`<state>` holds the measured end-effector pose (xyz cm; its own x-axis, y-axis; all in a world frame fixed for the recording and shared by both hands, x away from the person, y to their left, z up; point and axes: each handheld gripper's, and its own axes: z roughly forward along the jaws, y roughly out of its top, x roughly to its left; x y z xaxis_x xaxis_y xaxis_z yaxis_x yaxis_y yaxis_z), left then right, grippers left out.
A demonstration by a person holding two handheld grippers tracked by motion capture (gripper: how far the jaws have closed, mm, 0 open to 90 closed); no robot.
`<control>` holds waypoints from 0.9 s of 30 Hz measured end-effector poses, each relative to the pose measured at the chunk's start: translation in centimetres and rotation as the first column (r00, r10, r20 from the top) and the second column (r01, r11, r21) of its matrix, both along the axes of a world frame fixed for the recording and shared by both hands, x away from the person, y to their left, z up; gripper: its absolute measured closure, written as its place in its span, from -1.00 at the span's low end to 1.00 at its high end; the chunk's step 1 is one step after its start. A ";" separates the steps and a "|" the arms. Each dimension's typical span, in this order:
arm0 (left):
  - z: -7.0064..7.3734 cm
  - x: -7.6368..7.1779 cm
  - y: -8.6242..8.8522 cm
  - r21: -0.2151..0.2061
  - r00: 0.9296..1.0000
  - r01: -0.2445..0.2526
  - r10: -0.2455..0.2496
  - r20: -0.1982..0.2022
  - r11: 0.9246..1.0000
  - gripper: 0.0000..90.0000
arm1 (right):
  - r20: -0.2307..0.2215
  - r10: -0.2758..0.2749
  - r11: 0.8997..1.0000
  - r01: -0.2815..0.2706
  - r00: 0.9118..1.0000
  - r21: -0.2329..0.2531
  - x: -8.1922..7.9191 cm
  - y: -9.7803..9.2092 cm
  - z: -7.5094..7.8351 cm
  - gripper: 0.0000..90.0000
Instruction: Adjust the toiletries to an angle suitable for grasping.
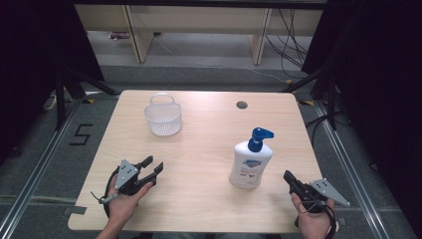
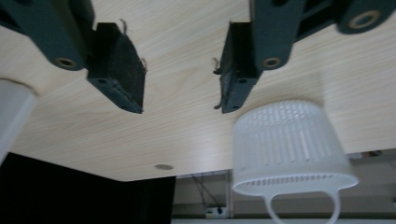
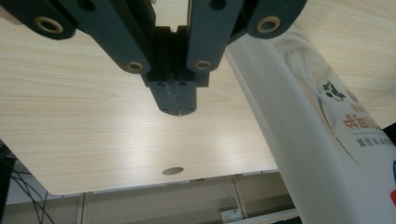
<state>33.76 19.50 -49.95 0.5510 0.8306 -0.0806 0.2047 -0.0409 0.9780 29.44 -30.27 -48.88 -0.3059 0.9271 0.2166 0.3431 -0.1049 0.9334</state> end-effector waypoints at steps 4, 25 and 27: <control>0.5 -0.3 -0.8 0.003 0.999 0.034 -0.034 0.018 0.999 0.27 | 0.018 0.046 0.998 -0.045 0.999 -0.052 -0.9 1.2 0.8 1.00; -0.3 -0.2 -0.2 0.013 1.000 0.016 -0.016 -0.002 1.000 0.26 | 0.096 0.165 0.951 -0.133 0.982 -0.278 -1.0 12.5 3.6 1.00; -0.3 -0.2 -0.3 0.015 1.000 0.021 -0.021 -0.001 1.000 0.26 | 0.093 0.159 0.952 -0.127 0.983 -0.280 -0.7 12.5 3.5 1.00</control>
<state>33.59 19.22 -50.22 0.5684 0.8199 -0.0686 0.2044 -0.0599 0.9771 28.77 -17.72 -45.40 -0.4474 0.8907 -0.0811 0.2264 0.2005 0.9532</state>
